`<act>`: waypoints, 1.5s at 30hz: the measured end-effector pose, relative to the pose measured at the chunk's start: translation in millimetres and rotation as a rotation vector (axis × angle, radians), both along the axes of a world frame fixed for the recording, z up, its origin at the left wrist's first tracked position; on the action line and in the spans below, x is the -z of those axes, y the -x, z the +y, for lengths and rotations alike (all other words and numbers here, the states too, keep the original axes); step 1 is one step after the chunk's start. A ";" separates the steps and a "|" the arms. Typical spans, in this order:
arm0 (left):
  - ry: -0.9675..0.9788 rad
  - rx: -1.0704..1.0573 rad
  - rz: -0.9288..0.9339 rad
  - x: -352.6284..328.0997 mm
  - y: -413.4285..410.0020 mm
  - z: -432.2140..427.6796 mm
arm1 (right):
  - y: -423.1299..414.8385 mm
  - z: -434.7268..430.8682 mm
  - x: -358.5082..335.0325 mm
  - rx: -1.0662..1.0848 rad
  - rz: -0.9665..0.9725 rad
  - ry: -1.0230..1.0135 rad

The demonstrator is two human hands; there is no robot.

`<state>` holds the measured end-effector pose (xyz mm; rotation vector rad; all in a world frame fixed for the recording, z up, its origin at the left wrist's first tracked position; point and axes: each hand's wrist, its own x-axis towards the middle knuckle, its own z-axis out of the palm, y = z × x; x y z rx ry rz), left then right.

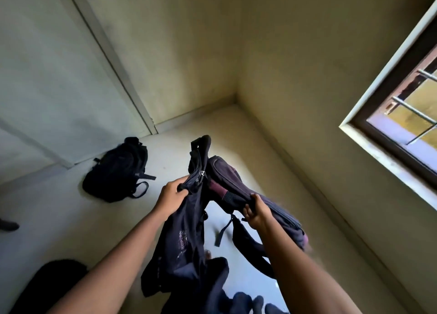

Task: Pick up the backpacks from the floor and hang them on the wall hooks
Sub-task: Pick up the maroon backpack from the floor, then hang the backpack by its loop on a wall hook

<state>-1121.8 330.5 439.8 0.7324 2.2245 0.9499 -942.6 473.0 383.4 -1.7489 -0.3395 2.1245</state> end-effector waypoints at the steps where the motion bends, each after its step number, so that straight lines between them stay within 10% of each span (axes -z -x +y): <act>1: 0.010 0.022 0.004 2.3 13.6 12.0 | 12.2 9.2 3.9 0.032 -0.020 0.008; 13: 0.123 0.296 0.081 34.4 119.8 148.5 | 81.8 109.1 47.9 0.363 0.108 0.032; 21: 0.253 0.404 0.077 29.3 162.2 200.6 | 183.2 153.6 37.1 -0.221 0.233 -0.019; 29: 0.227 0.653 0.151 16.9 211.8 200.4 | 269.6 197.2 0.9 -0.361 -0.125 -0.116; 36: 0.170 0.136 -0.732 -22.8 245.8 233.0 | 311.8 184.3 -18.2 -0.659 -0.301 -0.497; 45: 0.151 -0.319 -0.138 -18.1 274.8 257.1 | 355.5 153.8 -28.2 -0.795 -0.041 -0.748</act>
